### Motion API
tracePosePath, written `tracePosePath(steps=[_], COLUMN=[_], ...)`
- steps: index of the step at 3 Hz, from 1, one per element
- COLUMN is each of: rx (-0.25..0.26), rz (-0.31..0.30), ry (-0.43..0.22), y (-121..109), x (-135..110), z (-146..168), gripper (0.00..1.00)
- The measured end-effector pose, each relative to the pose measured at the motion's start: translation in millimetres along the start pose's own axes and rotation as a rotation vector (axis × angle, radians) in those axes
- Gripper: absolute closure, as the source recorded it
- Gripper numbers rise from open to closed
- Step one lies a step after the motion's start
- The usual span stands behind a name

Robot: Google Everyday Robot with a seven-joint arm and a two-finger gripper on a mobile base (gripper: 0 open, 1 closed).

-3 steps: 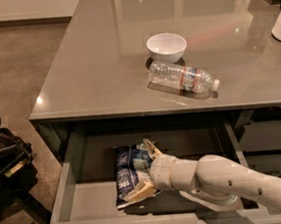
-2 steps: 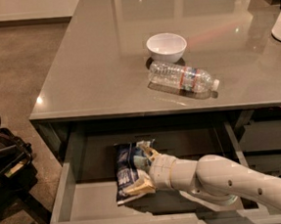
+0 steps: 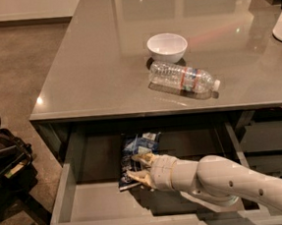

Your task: Pick blue chip bag from top drawer and place on counter

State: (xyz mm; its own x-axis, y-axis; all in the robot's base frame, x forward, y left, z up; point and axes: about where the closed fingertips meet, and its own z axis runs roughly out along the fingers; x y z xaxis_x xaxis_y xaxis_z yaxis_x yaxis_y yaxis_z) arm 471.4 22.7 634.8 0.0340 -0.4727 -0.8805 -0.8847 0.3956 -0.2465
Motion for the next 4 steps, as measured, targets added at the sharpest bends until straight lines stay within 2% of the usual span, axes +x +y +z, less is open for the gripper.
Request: tracePosePath(steps=[1, 2, 3, 4], rx=[0.000, 0.000, 0.005, 0.024], rz=[0.000, 0.000, -0.002, 0.014], ry=[0.000, 0.000, 0.007, 0.019], y=[0, 0, 1, 8], x=[0, 0, -2, -26], z=[0, 0, -4, -34], gripper=[0.88, 1.00, 1.00, 1.00])
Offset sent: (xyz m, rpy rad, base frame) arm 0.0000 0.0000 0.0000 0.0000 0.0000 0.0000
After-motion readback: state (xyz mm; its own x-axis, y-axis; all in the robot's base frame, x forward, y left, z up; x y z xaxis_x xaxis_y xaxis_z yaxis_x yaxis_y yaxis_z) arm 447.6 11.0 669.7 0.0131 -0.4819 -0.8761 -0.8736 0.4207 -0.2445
